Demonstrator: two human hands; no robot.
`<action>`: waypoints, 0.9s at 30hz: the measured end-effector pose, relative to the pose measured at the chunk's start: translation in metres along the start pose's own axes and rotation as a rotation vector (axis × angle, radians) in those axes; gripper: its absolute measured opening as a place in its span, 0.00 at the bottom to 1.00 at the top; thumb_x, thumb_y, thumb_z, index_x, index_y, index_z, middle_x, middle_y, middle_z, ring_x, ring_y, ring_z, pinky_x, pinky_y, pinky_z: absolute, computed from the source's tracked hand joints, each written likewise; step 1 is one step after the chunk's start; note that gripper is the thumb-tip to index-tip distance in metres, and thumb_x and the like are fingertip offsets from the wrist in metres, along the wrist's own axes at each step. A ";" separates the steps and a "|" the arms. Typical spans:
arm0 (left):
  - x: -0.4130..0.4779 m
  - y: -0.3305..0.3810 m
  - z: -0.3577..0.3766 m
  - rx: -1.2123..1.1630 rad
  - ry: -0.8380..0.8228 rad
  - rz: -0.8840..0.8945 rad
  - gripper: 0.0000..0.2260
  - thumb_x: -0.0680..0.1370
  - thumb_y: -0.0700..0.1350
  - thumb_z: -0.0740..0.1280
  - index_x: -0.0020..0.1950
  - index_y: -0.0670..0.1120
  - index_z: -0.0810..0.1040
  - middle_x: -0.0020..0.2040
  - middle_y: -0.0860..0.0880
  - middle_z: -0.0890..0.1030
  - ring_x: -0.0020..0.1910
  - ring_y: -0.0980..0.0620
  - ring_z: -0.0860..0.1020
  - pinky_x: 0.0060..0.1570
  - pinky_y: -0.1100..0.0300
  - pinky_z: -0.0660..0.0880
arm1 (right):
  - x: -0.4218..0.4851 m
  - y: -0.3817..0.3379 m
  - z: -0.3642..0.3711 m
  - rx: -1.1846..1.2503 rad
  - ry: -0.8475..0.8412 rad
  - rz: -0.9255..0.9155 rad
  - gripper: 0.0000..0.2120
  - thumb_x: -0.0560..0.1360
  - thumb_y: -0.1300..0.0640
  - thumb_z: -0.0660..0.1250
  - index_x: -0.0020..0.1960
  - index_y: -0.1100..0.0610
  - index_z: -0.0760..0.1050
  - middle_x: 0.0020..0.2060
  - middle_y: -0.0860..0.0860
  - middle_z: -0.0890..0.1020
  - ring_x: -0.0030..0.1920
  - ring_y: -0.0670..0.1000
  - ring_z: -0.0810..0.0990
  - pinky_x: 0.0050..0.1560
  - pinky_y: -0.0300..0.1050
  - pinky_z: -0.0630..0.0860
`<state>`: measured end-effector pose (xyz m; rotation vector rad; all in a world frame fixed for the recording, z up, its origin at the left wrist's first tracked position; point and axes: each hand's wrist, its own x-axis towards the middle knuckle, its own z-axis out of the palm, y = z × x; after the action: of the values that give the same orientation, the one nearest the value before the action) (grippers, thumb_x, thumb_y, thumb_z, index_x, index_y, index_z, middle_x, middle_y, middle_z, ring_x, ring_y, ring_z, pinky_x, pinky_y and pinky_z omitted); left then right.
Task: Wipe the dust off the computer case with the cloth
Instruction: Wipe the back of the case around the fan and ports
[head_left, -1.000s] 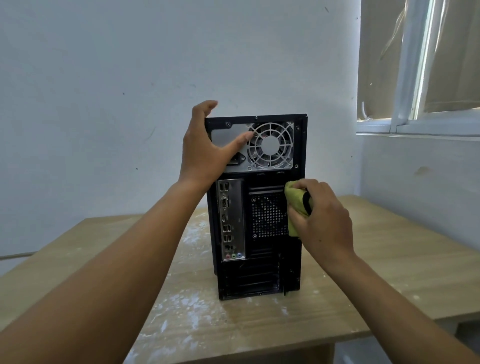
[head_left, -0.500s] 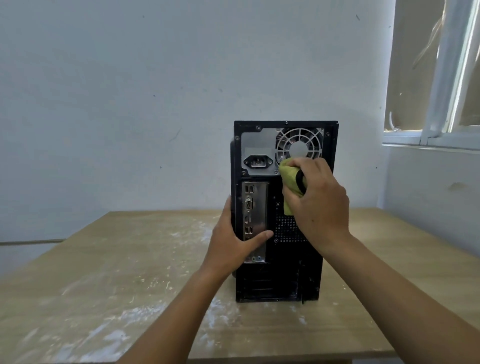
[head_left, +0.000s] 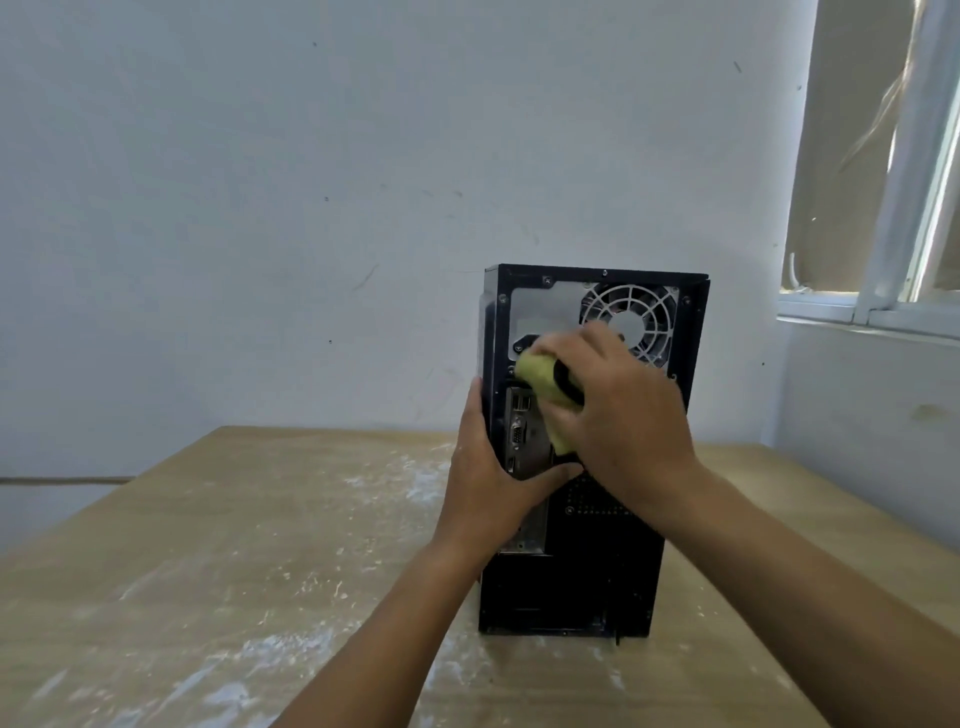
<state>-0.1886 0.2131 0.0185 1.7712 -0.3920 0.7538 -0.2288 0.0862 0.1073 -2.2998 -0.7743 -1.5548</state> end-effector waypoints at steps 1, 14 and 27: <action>-0.002 0.001 0.001 0.020 -0.003 -0.008 0.55 0.62 0.63 0.80 0.79 0.56 0.50 0.75 0.56 0.65 0.73 0.57 0.66 0.69 0.51 0.70 | 0.010 0.001 -0.004 -0.005 0.025 0.003 0.14 0.69 0.56 0.74 0.54 0.54 0.78 0.46 0.51 0.78 0.33 0.54 0.78 0.32 0.38 0.66; -0.009 0.001 0.011 -0.051 0.026 -0.005 0.51 0.64 0.61 0.79 0.78 0.52 0.54 0.73 0.55 0.66 0.70 0.60 0.67 0.66 0.60 0.71 | 0.021 -0.009 0.011 -0.052 -0.075 -0.226 0.13 0.70 0.54 0.74 0.53 0.54 0.78 0.44 0.50 0.79 0.31 0.51 0.78 0.27 0.43 0.74; -0.013 0.001 0.011 -0.006 0.016 -0.069 0.57 0.62 0.63 0.78 0.80 0.55 0.46 0.79 0.57 0.56 0.77 0.57 0.57 0.74 0.52 0.63 | 0.071 -0.019 -0.006 -0.092 -0.068 -0.155 0.14 0.72 0.53 0.71 0.57 0.54 0.76 0.48 0.51 0.77 0.34 0.56 0.77 0.33 0.46 0.74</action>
<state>-0.1961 0.2012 0.0088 1.7631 -0.3202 0.7169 -0.2233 0.1188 0.1733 -2.4210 -0.9365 -1.6154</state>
